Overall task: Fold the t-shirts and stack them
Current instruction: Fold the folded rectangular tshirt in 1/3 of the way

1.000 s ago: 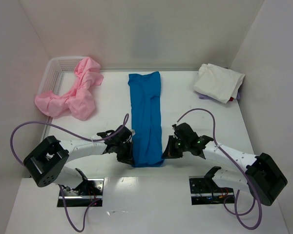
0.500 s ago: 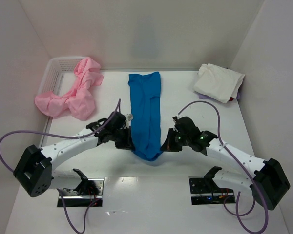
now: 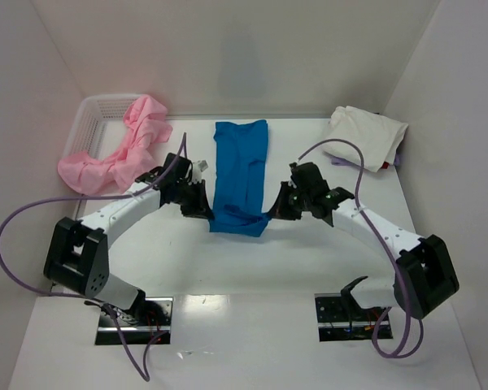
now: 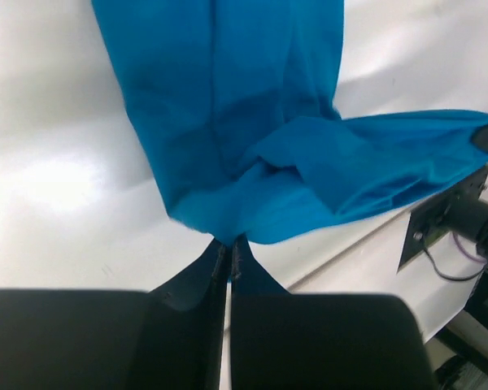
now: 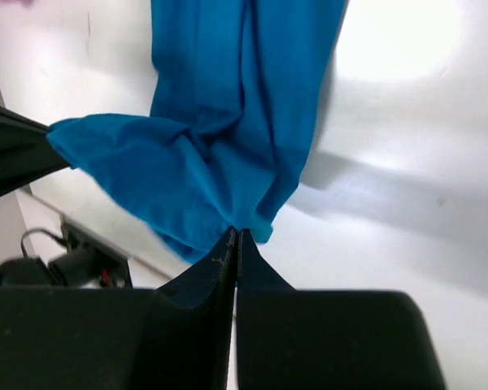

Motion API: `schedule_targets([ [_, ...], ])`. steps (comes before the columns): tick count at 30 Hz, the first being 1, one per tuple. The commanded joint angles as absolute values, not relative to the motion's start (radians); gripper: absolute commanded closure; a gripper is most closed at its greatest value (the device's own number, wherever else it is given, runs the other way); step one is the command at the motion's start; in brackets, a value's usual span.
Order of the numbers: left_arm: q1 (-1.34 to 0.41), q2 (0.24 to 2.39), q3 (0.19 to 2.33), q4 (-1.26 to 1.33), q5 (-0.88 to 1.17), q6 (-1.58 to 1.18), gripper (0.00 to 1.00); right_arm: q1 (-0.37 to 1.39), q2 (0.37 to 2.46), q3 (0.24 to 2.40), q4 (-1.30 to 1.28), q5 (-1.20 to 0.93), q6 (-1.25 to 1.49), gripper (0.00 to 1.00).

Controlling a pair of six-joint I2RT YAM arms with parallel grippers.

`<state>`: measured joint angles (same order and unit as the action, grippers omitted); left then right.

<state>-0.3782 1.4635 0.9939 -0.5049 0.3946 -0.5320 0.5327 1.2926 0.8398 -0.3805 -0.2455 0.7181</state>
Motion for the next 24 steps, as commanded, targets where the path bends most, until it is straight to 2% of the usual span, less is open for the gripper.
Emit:
schedule_targets([
  [1,-0.333,1.534,1.095,-0.485,0.468,-0.440,1.00,0.477,1.334,0.954,-0.359,-0.229,0.652,1.00],
  [13,-0.269,1.850,1.380,-0.508,0.610,-0.341,1.00,0.428,1.678,1.196,-0.298,-0.281,0.591,1.00],
  [24,-0.181,2.057,1.614,-0.540,0.640,-0.321,1.00,0.325,1.928,1.468,-0.359,-0.299,0.525,1.00],
])
